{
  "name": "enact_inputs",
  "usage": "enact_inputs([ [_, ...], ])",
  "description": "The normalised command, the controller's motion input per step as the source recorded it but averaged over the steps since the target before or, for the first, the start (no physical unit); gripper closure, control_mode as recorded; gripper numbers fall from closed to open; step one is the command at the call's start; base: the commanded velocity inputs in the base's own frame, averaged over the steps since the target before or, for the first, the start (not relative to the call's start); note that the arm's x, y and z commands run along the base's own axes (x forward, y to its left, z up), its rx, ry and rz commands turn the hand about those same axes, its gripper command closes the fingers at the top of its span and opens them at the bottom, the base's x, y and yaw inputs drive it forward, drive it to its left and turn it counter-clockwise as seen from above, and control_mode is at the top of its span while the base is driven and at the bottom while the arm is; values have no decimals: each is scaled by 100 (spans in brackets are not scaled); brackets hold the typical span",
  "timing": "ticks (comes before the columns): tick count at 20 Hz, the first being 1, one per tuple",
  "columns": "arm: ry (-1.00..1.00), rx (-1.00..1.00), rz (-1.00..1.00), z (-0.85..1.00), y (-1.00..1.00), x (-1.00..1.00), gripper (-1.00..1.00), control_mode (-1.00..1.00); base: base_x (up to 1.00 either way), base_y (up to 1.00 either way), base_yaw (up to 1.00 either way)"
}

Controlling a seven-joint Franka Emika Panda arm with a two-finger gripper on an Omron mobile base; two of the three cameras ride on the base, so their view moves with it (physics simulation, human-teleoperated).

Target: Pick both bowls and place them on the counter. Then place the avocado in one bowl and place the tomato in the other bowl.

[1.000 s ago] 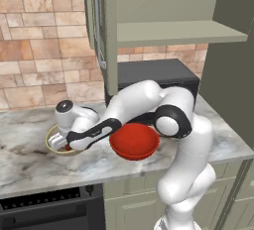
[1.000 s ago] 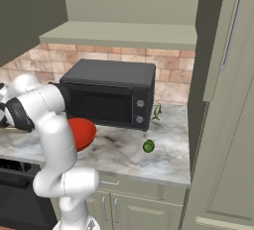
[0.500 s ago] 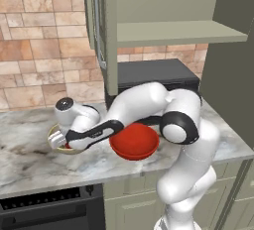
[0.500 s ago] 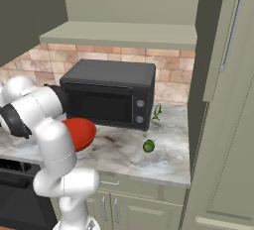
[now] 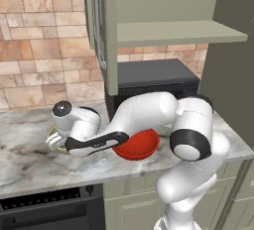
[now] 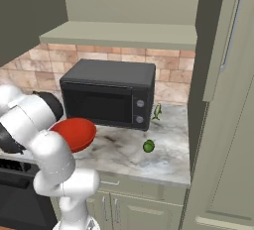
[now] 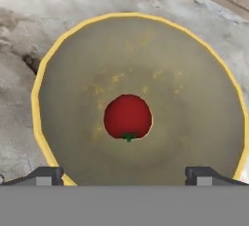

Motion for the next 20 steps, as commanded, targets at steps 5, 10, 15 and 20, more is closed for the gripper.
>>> enact_inputs([
  [5, -14, 0, 0, 36, -10, -47, -100, -100, 0, 0, 0],
  [10, -2, 0, 0, 36, -42, -44, -100, -100, 0, 0, 0],
  [15, 0, 0, 0, 45, -55, -35, -100, -100, 0, 0, 0],
  [20, -3, 2, 0, 25, -73, -32, -100, -100, 0, 0, 0],
])
